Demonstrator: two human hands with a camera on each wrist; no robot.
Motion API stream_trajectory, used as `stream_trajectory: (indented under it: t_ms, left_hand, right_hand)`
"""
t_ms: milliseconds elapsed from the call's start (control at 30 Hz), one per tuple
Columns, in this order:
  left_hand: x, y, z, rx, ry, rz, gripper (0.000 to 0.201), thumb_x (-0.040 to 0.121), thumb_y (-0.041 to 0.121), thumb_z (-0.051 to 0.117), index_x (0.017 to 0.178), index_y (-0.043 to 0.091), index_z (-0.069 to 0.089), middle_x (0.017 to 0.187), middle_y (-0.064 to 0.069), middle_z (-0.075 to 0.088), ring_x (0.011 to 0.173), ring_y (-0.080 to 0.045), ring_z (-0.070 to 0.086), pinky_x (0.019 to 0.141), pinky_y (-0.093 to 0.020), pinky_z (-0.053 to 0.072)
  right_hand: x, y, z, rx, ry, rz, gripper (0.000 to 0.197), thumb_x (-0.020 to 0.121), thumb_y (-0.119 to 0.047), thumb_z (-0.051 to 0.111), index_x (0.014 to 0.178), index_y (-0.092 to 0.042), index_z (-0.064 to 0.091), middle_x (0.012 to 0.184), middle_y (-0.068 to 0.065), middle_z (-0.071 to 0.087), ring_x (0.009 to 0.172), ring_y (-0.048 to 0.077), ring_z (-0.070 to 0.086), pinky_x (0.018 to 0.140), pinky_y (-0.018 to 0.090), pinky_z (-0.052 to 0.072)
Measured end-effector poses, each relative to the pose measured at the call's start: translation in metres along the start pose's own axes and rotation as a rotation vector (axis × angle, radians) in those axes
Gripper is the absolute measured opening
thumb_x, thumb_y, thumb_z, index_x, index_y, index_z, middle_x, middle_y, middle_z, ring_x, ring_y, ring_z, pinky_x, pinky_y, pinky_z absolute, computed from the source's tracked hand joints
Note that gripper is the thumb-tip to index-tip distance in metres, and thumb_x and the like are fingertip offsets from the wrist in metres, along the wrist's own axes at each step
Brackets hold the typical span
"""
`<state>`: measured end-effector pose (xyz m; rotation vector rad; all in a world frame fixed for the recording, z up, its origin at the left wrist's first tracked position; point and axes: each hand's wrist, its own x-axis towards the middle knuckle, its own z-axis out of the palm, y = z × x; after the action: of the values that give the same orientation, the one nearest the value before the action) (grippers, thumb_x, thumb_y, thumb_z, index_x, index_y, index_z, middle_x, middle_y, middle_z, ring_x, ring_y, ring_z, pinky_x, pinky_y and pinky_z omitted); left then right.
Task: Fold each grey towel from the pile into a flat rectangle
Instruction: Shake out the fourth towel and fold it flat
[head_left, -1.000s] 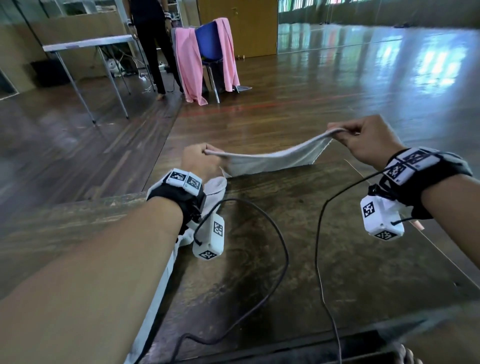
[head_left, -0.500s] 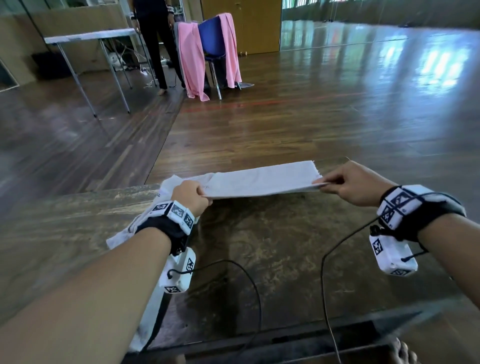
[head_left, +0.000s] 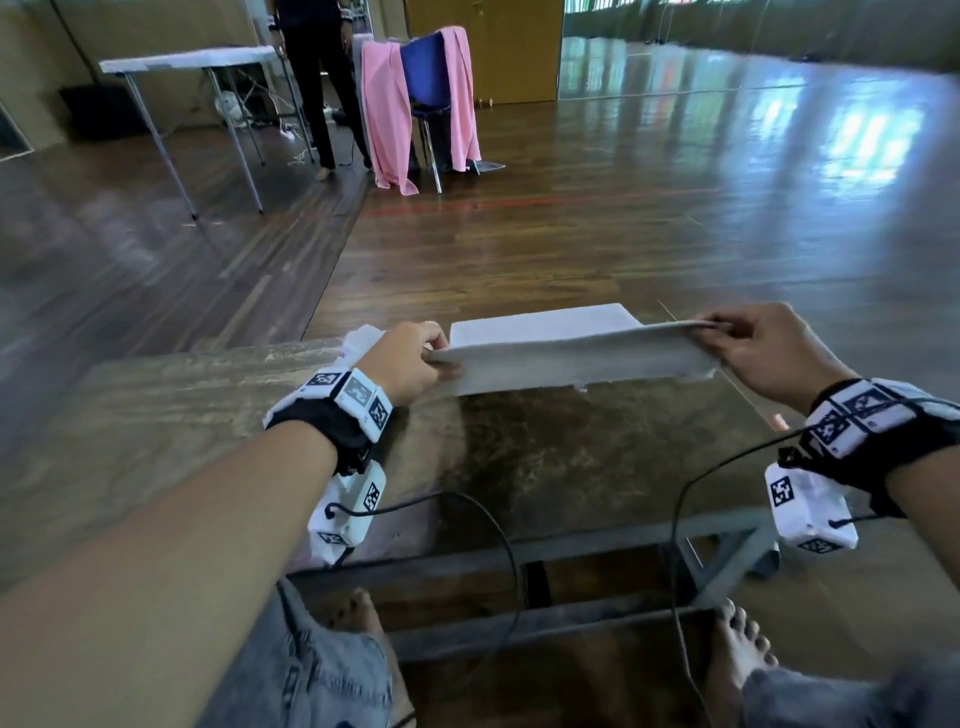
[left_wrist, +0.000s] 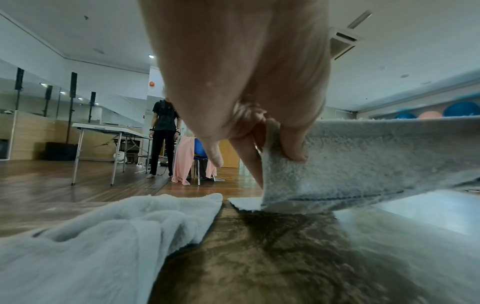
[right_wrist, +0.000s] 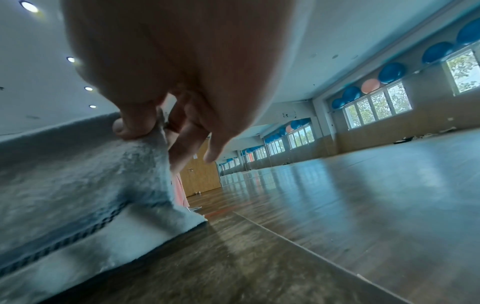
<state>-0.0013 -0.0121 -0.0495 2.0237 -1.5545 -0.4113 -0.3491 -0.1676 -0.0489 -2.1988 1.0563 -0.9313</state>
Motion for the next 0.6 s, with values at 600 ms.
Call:
stream_trajectory:
  t_ms: [600]
  left_hand:
    - [-0.129,0.044,-0.048,-0.171,-0.695,-0.211,0.015,0.098,0.017,0.056,0.096,0.004,0.065,0.071,0.005,0.064,0.068,-0.012,0.059,0.061,-0.019,0.049]
  right_hand:
    - [-0.098,-0.076,-0.055,0.081,-0.691,0.288,0.015,0.092,-0.032,0.067,0.091,-0.019,0.074,0.073,0.015,0.070,0.057,0.023,0.065,0.050,0.031,0.051]
